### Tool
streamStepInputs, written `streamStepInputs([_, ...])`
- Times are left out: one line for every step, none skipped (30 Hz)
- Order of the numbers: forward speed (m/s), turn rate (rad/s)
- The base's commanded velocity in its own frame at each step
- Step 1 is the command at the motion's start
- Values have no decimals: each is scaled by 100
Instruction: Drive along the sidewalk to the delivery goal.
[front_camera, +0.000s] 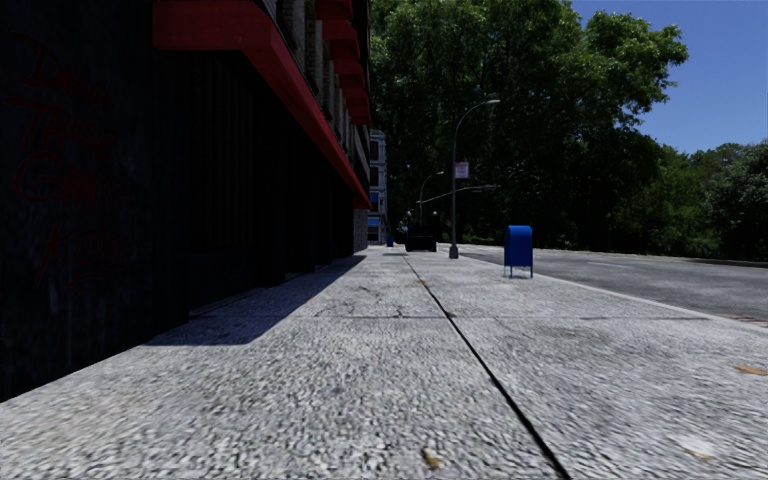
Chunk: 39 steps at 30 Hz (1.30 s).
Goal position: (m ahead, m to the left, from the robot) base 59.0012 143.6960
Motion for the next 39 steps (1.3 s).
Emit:
streamStepInputs([200,0])
streamStepInputs([200,0])
streamStepInputs([200,0])
streamStepInputs([200,0])
streamStepInputs([200,0])
streamStepInputs([200,0])
streamStepInputs([200,0])
streamStepInputs([200,0])
streamStepInputs([200,0])
streamStepInputs([200,0])
streamStepInputs([200,0])
streamStepInputs([200,0])
streamStepInputs([200,0])
streamStepInputs([200,0])
streamStepInputs([200,0])
streamStepInputs([200,0])
streamStepInputs([200,0])
streamStepInputs([200,0])
streamStepInputs([200,0])
streamStepInputs([200,0])
streamStepInputs([200,0])
streamStepInputs([200,0])
streamStepInputs([200,0])
streamStepInputs([200,0])
streamStepInputs([200,0])
streamStepInputs([200,0])
streamStepInputs([200,0])
streamStepInputs([200,0])
streamStepInputs([200,0])
streamStepInputs([200,0])
streamStepInputs([200,0])
streamStepInputs([200,0])
streamStepInputs([200,0])
streamStepInputs([200,0])
streamStepInputs([200,0])
streamStepInputs([200,0])
streamStepInputs([200,0])
streamStepInputs([200,0])
streamStepInputs([200,0])
